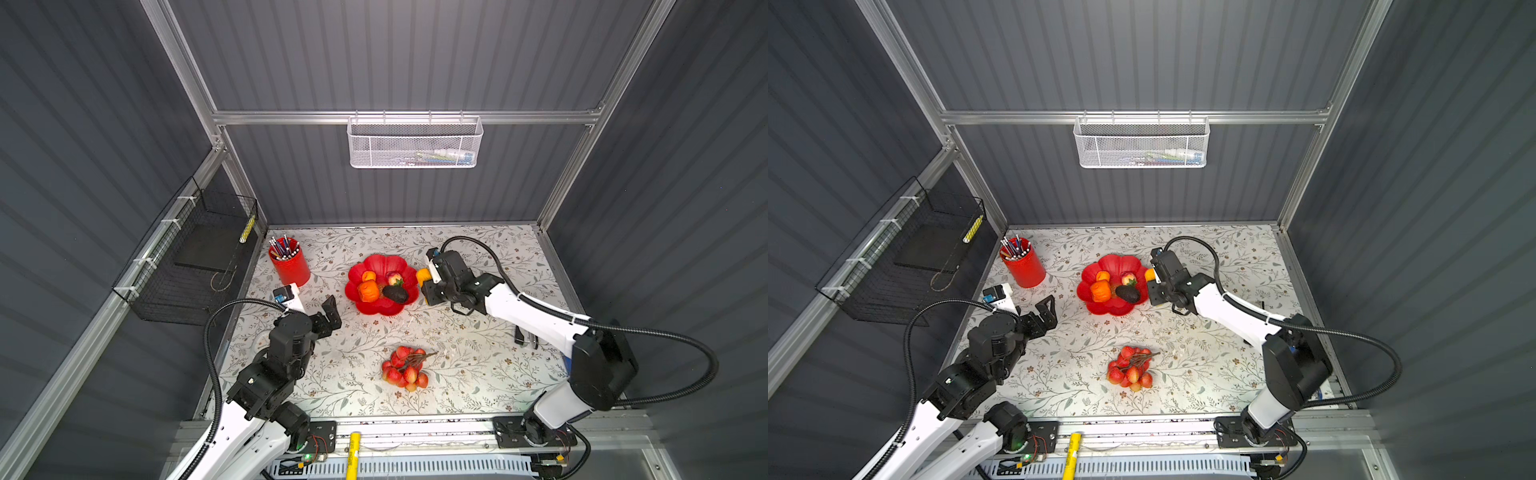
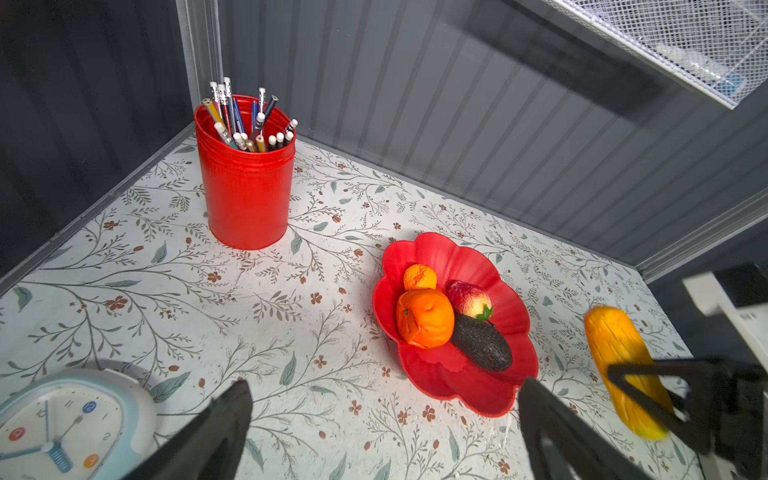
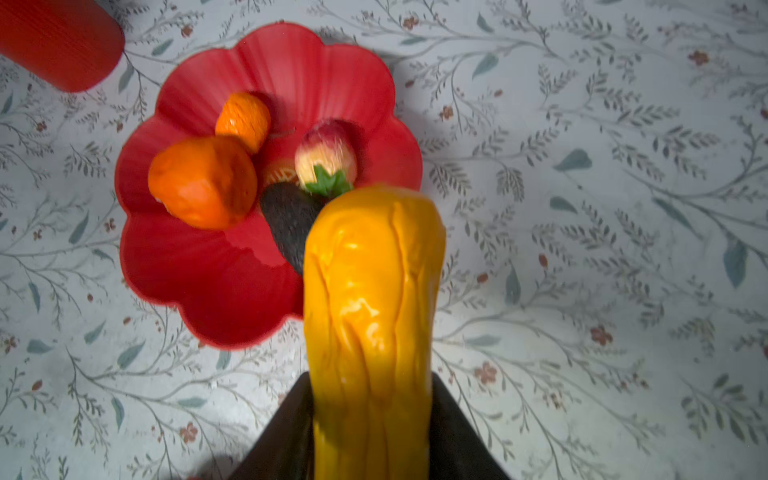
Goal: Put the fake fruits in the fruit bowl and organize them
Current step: 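Grasp the yellow squash with the right gripper and place it in the bowl, then grasp the red lychee bunch stem with the left gripper while the right withdraws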
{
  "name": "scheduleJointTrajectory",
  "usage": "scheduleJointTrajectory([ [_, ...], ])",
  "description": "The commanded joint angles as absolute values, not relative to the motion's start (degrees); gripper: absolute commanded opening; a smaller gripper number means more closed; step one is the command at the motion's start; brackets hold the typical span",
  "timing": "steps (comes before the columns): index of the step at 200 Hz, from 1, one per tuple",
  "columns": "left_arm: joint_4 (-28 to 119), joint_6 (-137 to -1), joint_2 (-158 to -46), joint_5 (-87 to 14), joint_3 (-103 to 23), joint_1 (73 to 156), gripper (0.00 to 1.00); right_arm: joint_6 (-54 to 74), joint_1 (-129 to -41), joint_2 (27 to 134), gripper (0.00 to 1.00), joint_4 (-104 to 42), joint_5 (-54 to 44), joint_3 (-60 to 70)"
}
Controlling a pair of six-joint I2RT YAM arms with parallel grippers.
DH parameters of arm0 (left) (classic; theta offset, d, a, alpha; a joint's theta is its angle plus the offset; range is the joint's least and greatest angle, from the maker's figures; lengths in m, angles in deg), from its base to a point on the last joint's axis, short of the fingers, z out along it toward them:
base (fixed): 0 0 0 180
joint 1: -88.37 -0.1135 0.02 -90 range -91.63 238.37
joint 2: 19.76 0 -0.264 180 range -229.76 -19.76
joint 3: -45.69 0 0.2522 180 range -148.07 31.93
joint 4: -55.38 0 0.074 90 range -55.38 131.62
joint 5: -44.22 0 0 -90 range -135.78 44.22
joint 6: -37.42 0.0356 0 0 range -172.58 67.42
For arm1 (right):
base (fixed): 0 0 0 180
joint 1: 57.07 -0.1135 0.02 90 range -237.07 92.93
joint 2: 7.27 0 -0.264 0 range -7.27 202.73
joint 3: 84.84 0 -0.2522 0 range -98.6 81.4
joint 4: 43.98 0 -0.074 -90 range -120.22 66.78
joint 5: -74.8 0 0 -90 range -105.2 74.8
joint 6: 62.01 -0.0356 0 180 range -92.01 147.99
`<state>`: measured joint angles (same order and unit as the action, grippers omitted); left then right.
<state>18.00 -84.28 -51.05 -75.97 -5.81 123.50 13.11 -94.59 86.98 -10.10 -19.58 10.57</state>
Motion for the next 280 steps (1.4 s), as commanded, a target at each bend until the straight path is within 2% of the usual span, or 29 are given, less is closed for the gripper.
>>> scheduleJointTrajectory([
  [1,16.69,-82.10,-49.58,-72.89,-5.69,123.18,1.00,15.95,-94.09,93.46,0.43,-8.31,-17.55,4.82],
  [36,14.47,-80.62,-49.12,-68.25,-6.69,123.24,1.00,17.08,-93.35,103.93,0.43,-5.73,-15.57,-5.91],
  [90,12.47,-79.96,-47.74,-66.23,-7.63,123.26,1.00,16.27,-92.07,113.22,0.46,-5.48,-15.62,-13.92],
  [130,14.34,-79.13,-47.53,-64.48,-7.82,123.26,1.00,14.83,-91.49,112.97,0.64,-6.38,-14.39,-14.07],
  [179,20.29,-75.27,-53.93,-56.34,-8.86,123.20,0.98,12.62,-90.32,98.62,0.81,-11.39,-14.44,-6.68],
  [235,25.34,-69.86,-72.44,-38.55,-15.22,123.71,0.88,4.40,-86.20,74.83,0.95,-24.70,-11.02,19.67],
  [254,25.38,-68.06,-77.06,-39.16,-17.05,127.27,0.86,0.43,-84.53,67.40,0.98,-26.68,-11.07,28.22],
  [280,25.90,-63.85,-81.03,-44.87,-18.69,136.34,0.86,-2.41,-82.86,59.37,0.99,-27.30,-13.19,37.56],
])
